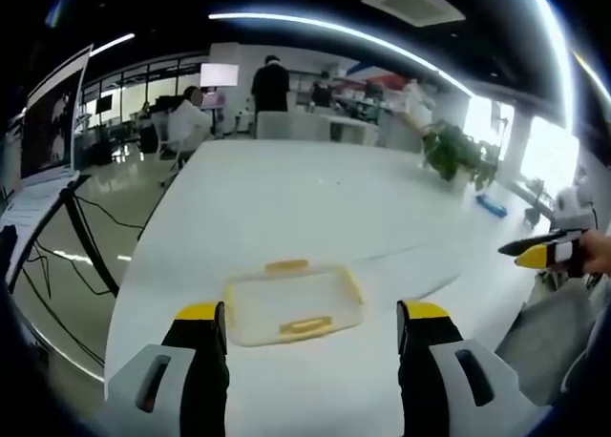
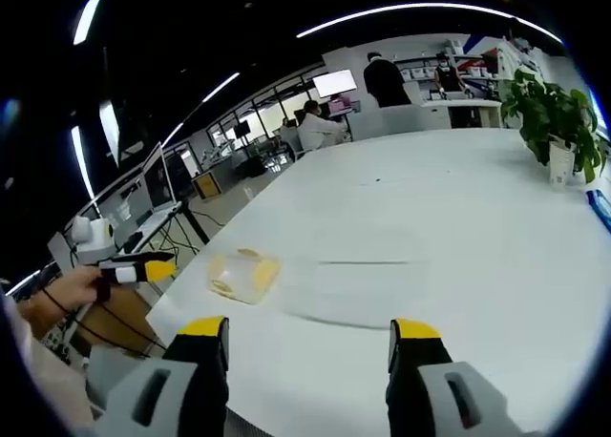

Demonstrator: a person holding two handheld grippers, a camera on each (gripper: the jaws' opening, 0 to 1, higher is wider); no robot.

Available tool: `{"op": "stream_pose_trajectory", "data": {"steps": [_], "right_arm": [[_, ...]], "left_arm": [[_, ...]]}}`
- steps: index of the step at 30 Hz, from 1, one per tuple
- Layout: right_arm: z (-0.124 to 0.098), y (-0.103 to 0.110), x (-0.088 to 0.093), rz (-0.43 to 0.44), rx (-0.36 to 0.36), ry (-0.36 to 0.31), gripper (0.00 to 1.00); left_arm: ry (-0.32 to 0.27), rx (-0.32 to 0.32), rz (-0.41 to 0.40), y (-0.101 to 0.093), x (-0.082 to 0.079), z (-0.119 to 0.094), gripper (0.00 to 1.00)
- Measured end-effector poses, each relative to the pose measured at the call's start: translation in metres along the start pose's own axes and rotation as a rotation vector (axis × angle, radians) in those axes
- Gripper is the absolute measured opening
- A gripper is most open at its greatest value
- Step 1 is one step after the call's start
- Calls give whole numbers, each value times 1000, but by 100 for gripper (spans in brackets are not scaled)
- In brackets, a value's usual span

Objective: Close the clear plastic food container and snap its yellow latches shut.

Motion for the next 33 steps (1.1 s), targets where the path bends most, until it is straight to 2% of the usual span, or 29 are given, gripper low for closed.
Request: {"op": "stream_pose_trajectory", "data": {"steps": [7, 15, 17, 18, 20, 28, 33], "right_arm": [[17, 21, 10, -2, -45, 53, 67], [41, 35, 11, -5, -86, 82, 66], [46, 38, 8, 7, -95, 64, 63], [51, 41, 0, 35, -100, 14, 61], [56, 44, -5, 59, -114, -4, 60], [78, 55, -11, 125, -158, -18, 56], [89, 62, -12, 118, -167, -14, 55]], "left_arm": [[10, 6, 0, 10, 2, 12, 70], [19, 1, -11, 20, 4, 22, 69], [24, 0, -14, 22, 6, 24, 69], [26, 0, -15, 23, 7, 25, 69], [34, -1, -17, 25, 9, 27, 69], [46, -7, -18, 34, 12, 37, 66], [54, -13, -13, 39, 13, 43, 65]]}}
Point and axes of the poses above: the point that each gripper's makers call its tool centre point, and the gripper's own axes: z roughly forward along the fingers, y roughly to its left, x roughly out of its underside, the point moved 1 cm from there along -z, roughly backward along the fingers, and after that the axes turned 1 degree about -z, right-handed, at the moved point
